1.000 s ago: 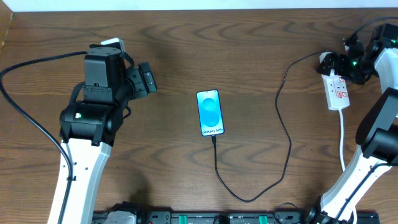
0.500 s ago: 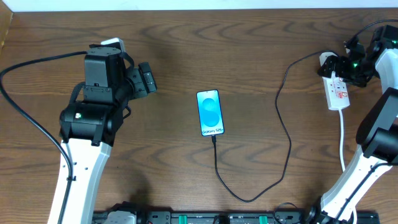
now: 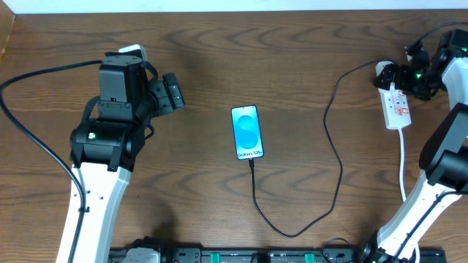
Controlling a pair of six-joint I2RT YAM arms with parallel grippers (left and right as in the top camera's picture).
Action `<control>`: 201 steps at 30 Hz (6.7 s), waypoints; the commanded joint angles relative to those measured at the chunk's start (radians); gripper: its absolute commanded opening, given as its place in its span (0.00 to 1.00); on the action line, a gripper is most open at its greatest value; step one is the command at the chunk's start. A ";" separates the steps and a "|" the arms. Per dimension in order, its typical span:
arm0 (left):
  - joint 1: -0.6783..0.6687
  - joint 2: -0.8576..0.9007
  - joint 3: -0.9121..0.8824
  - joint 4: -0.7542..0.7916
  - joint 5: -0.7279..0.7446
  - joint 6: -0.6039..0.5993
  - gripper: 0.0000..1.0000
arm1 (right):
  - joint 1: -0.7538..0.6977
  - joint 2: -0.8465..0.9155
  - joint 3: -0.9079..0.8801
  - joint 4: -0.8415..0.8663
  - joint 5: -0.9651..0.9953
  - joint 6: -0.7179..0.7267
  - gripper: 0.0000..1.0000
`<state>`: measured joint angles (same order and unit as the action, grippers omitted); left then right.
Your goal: Plug charger to phone and switch on socket
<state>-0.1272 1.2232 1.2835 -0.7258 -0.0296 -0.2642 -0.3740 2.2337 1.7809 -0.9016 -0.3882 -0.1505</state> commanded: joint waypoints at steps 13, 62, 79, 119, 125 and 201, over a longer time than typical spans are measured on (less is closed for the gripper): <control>0.000 0.000 0.016 0.000 -0.013 0.009 0.93 | 0.015 0.037 -0.022 -0.047 -0.080 -0.011 0.99; 0.000 0.000 0.016 0.000 -0.013 0.009 0.93 | -0.001 -0.117 0.016 -0.135 0.134 0.185 0.99; 0.000 0.000 0.016 0.000 -0.013 0.009 0.94 | 0.068 -0.614 0.015 -0.244 0.296 0.292 0.99; -0.007 -0.114 -0.108 -0.005 -0.009 0.009 0.94 | 0.067 -0.629 0.015 -0.244 0.296 0.292 0.99; -0.007 -0.290 -0.327 0.035 -0.018 0.009 0.93 | 0.068 -0.629 0.015 -0.243 0.296 0.292 0.99; 0.128 -1.219 -1.279 0.655 -0.008 0.009 0.94 | 0.067 -0.629 0.015 -0.244 0.296 0.292 0.99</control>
<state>-0.0036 0.0128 0.0189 -0.0235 -0.0284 -0.2642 -0.3099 1.6115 1.7912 -1.1442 -0.0963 0.1268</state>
